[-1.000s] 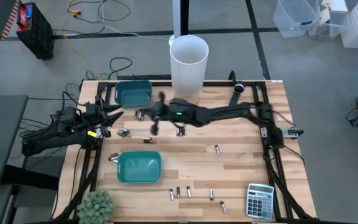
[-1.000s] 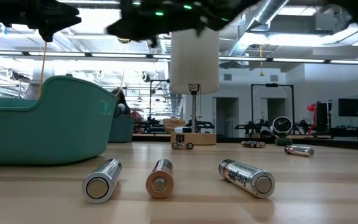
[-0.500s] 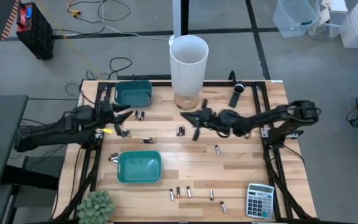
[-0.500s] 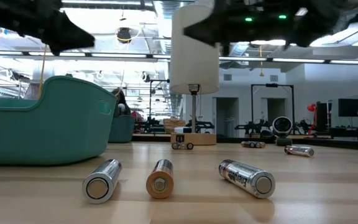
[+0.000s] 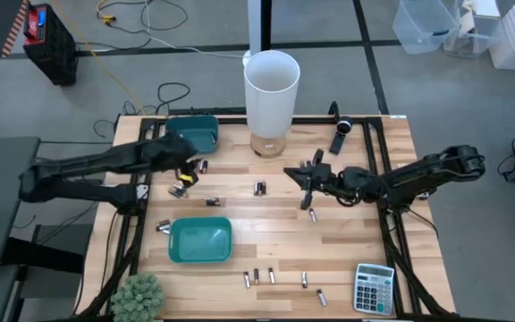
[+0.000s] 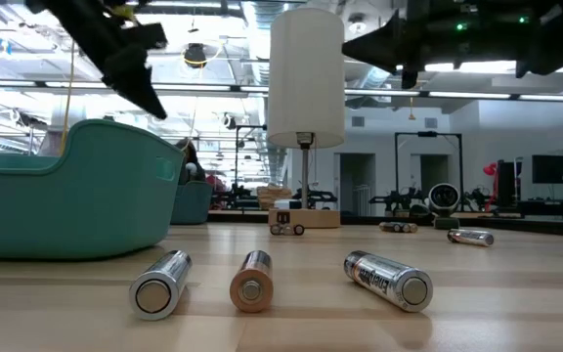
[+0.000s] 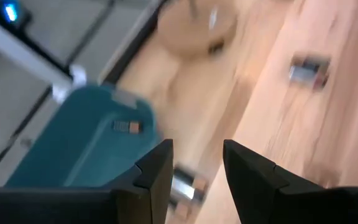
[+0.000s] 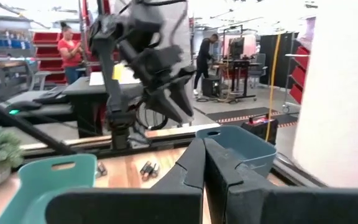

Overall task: Sort batteries
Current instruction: Put the silver battery into the green bin

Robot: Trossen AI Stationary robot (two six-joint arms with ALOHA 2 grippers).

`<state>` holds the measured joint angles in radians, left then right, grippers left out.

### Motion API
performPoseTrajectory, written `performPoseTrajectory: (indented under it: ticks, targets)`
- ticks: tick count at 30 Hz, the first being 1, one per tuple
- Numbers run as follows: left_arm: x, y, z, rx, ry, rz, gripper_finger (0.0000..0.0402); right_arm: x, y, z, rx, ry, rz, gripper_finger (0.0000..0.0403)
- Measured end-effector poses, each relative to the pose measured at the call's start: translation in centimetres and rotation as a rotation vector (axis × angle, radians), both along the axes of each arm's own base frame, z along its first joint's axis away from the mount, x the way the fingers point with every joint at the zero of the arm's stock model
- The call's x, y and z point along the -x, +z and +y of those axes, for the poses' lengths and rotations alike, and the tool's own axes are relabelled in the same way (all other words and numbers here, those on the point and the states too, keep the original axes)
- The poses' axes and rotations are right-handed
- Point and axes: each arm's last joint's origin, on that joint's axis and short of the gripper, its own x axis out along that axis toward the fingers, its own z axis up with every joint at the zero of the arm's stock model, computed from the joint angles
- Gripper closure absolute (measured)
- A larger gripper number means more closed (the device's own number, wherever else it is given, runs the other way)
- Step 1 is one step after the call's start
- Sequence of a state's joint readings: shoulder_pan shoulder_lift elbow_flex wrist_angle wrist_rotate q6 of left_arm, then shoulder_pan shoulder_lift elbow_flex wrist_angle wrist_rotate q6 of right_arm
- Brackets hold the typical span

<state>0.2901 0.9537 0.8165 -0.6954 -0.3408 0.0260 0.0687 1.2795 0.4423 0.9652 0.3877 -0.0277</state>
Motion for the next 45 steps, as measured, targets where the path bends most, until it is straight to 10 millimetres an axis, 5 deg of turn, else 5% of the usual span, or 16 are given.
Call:
performPoseTrajectory:
  ticks: [7, 15, 29, 36, 45]
  targets:
    - [-1.3, -1.8, 1.9, 0.198, 0.083, 0.458, 0.0264, -0.1, -0.4, 0.2, 0.002, 0.007, 0.039, 0.0382]
    - [-2.0, -4.5, 2.9, 0.375, 0.036, 0.625, 0.0264, -0.1, -0.5, 0.2, 0.002, 0.006, 0.054, 0.0382]
    - [-3.9, -8.0, 3.3, 0.481, -0.058, 0.757, 0.0264, -0.1, -1.1, 0.2, -0.020, 0.008, 0.099, 0.0382]
    - [-2.5, -10.5, 2.7, 0.487, -0.067, 0.768, 0.0264, -0.1, -1.1, 0.2, -0.036, 0.013, 0.095, 0.0382]
    - [-1.1, -11.1, 2.0, 0.456, -0.097, 0.681, 0.0264, -0.1, -1.0, 0.2, -0.038, 0.013, 0.086, 0.0382]
